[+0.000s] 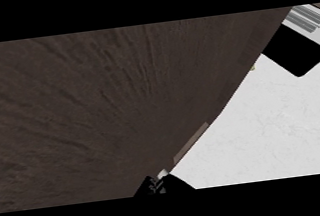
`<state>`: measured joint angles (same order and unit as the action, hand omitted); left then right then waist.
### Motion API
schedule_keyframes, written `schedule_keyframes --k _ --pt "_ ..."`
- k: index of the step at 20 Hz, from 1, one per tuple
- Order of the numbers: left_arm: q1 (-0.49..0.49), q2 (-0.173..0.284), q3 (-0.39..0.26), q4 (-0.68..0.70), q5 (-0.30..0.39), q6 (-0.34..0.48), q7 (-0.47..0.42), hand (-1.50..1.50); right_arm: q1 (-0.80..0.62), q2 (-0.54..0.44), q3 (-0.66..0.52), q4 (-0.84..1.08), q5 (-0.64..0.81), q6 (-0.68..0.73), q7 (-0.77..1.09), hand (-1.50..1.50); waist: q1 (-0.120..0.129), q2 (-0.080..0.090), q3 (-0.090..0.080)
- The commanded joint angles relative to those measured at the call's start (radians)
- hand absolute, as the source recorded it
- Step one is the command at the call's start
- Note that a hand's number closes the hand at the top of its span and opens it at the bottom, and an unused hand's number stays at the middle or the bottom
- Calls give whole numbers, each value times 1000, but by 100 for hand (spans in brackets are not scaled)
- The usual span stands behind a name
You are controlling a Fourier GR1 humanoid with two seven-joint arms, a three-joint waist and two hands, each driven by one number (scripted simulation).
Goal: Pick up the wine, place it into the cabinet and close the cabinet
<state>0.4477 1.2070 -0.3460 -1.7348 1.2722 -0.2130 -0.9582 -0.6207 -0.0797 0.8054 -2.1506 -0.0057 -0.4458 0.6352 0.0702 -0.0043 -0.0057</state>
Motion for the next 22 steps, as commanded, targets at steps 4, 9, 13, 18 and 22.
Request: schedule_keyframes --k 4,9,13,18,22 --pt "48 7 83 66 29 -114 -23 -150 -329 78 -187 345 -105 -48 -36 150 -1 7 3" --pt "114 10 129 88 8 -194 -22 -150 -422 79 -353 547 -249 111 -144 150 -2 9 5" --pt "128 33 187 96 24 -224 18 -150 -500 79 -384 726 -309 211 -245 150 -5 10 5" --pt "101 -5 183 62 -3 -197 38 -150 -536 80 -355 811 -541 491 -106 150 23 18 4" --pt "99 -13 207 79 -5 -211 59 -150 -550 80 -330 916 -642 697 -62 150 5 17 4"
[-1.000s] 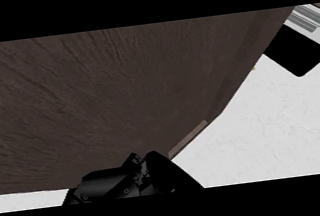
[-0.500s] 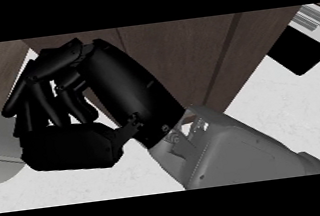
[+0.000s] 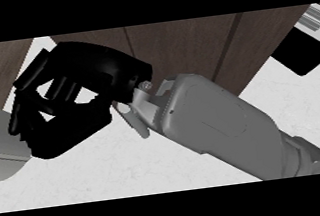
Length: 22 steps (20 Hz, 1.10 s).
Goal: Pick up the wine, place it into the cabinet and close the cabinet
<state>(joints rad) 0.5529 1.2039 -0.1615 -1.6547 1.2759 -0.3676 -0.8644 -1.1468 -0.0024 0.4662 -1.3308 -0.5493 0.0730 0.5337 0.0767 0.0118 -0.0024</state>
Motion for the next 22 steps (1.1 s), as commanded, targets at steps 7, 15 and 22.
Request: schedule_keyframes --k 7,15,22 --pt "34 -26 97 71 -8 -153 0 -150 -67 2 1 341 -208 336 -1 150 -13 -4 1" --pt "-6 -117 119 90 -73 -102 55 -150 -101 -11 -107 507 -272 511 -108 150 -48 -3 1" --pt "15 -140 188 100 -60 -140 88 -150 -141 -36 -149 647 -284 540 -156 150 -41 -4 1"
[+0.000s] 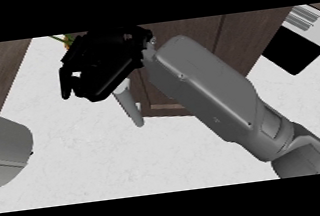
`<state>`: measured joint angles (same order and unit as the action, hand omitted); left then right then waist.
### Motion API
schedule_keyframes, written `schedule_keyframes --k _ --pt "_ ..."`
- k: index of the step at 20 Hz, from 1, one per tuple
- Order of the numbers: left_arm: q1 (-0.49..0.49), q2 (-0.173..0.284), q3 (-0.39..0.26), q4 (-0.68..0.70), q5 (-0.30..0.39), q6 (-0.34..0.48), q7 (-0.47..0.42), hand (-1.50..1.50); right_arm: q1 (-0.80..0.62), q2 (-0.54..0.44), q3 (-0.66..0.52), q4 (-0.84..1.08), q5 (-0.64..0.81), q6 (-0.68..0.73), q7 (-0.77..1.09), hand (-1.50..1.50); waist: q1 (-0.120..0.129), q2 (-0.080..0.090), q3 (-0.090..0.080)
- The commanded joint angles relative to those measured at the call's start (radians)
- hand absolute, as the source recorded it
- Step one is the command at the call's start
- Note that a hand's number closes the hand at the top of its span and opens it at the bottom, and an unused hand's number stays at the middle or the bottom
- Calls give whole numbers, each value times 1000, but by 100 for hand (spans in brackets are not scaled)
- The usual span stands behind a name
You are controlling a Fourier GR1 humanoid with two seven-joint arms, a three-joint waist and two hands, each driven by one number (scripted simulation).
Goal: Pick up the wine, place it into the cabinet and close the cabinet
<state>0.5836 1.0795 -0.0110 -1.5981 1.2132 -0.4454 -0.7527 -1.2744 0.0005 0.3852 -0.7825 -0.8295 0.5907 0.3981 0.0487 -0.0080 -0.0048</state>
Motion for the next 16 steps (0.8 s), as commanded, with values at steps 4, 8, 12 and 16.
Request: schedule_keyframes --k 4,8,12,16 --pt "-39 -6 48 -4 12 -35 18 -150 -35 -57 -91 140 47 -31 -91 150 -11 20 4" --pt "-12 -36 42 -15 -12 -31 10 -150 -22 -131 -117 124 110 -108 -169 150 -10 17 4" --pt "-17 -29 47 -27 -31 -13 28 -150 0 -149 -130 128 133 -130 -215 150 -9 25 3" --pt "-28 -28 43 -65 -29 -3 50 -150 15 -141 -120 114 158 -144 -241 150 -27 24 5"
